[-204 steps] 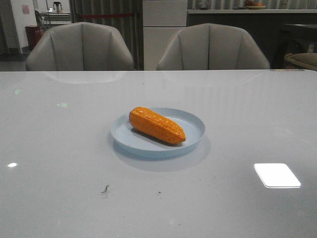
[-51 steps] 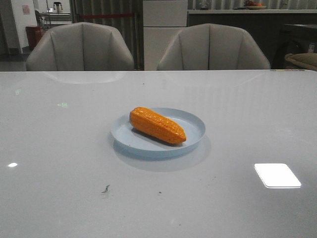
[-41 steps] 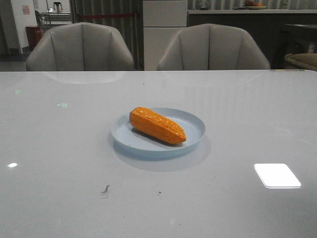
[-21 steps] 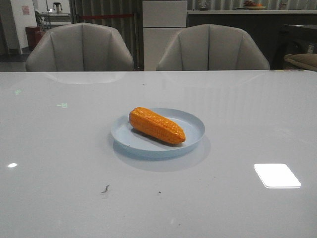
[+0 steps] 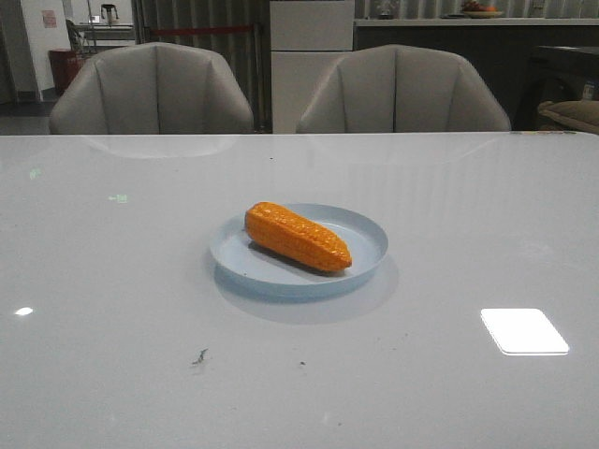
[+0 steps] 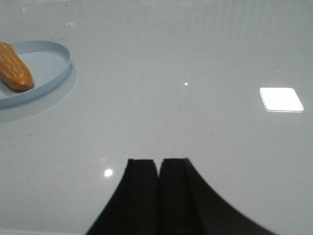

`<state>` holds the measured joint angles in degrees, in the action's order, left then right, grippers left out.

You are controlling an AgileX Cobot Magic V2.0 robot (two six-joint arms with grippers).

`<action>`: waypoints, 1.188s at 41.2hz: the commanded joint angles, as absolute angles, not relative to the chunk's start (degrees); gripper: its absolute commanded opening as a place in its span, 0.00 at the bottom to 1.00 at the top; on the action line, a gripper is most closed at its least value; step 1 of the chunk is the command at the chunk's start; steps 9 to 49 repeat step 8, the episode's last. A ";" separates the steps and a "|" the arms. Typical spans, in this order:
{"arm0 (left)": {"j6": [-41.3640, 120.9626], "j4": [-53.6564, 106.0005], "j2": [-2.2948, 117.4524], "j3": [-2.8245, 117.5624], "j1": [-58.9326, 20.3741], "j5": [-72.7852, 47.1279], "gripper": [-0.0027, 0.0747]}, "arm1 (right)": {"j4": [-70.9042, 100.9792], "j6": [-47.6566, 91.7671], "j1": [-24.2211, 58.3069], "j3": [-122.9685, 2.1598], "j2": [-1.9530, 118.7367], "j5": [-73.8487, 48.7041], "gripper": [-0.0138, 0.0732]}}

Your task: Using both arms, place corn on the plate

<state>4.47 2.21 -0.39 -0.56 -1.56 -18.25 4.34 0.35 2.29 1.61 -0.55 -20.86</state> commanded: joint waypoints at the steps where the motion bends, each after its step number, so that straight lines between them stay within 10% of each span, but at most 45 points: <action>1: 3.89 2.41 -1.44 -2.73 -1.90 -13.80 0.16 | 4.03 0.47 2.02 0.38 -2.02 -18.06 0.22; 49: 3.89 2.41 -1.44 -2.73 -1.90 -13.80 0.16 | 4.03 0.47 2.02 0.38 -2.02 -18.06 0.22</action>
